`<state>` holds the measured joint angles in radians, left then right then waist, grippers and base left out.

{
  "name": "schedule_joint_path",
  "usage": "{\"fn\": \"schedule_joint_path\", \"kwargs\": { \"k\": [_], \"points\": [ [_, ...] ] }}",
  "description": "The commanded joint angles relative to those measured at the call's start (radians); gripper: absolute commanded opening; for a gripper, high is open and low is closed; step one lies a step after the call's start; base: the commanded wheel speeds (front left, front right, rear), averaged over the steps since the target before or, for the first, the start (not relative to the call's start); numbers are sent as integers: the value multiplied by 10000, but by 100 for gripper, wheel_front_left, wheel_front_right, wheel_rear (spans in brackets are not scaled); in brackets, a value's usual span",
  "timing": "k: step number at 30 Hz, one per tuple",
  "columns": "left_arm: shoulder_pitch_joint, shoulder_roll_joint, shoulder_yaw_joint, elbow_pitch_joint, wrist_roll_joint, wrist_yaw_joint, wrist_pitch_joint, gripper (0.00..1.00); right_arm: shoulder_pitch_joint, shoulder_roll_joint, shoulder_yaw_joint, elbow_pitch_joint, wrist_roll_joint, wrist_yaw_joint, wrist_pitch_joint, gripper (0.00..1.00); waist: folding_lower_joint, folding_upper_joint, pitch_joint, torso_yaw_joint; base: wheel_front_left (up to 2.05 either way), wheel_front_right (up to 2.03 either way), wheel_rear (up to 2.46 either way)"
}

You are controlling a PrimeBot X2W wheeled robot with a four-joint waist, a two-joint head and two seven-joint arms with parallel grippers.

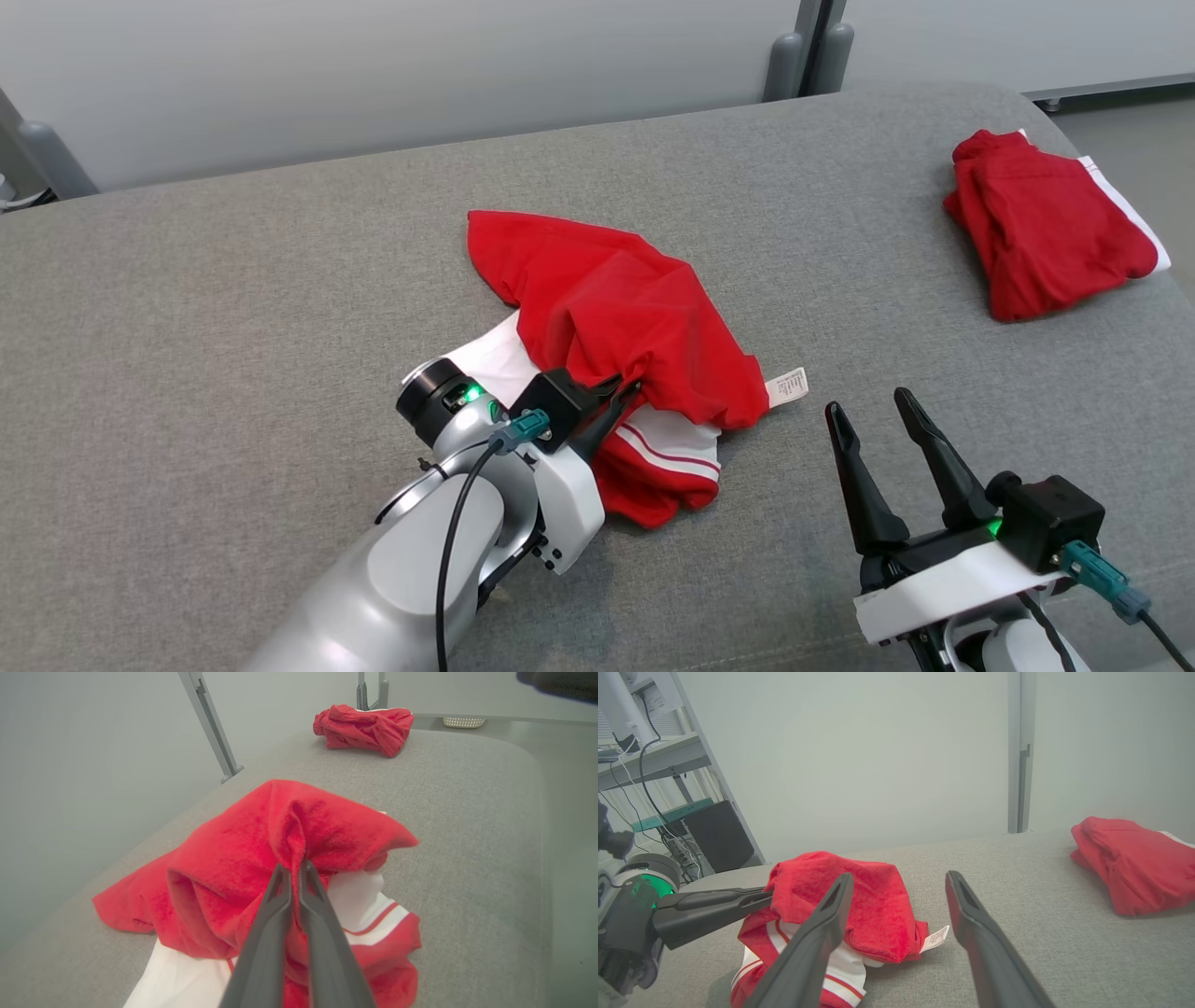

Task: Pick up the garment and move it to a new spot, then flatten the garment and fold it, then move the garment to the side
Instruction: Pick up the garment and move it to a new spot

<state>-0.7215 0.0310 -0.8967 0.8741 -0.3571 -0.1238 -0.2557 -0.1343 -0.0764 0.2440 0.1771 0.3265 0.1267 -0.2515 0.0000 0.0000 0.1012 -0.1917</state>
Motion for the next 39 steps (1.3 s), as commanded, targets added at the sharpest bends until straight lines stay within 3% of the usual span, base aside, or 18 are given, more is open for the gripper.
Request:
{"fn": "schedule_joint_path", "kwargs": {
  "k": [1,2,3,7,15,22,28,39],
  "points": [
    [-155,194,133,-235,-271,-67,-60,40,-251,-40,244,-192,28,40,-103,100,0,0,-10,42,0,0,0],
    [-120,194,158,-288,-423,-67,-60,82,-243,-35,243,-183,31,40,-103,100,0,0,-22,74,0,0,0],
    [-101,194,224,-342,-540,-68,-60,100,-235,-31,242,-171,32,40,-103,100,0,0,-36,109,0,0,0],
    [39,194,529,-708,-728,145,-61,100,-211,-7,269,-135,28,40,-103,100,0,0,-156,274,0,0,0],
    [861,327,1557,-1830,-627,983,-61,100,-91,40,217,-175,2,40,-103,100,0,0,-559,811,0,0,0],
    [2424,870,2680,-3442,-560,1789,-61,100,196,52,64,-235,-3,40,-103,100,0,0,-1054,1531,0,0,0],
    [3824,1189,3562,-4723,-792,2217,-61,100,690,-111,-395,-319,-33,40,-103,100,0,0,-1557,2229,0,0,0],
    [6298,1568,5450,-7195,-697,3049,-61,100,1424,-193,-1067,-882,257,40,-103,100,0,0,-2042,2559,0,0,0]
  ]
}}
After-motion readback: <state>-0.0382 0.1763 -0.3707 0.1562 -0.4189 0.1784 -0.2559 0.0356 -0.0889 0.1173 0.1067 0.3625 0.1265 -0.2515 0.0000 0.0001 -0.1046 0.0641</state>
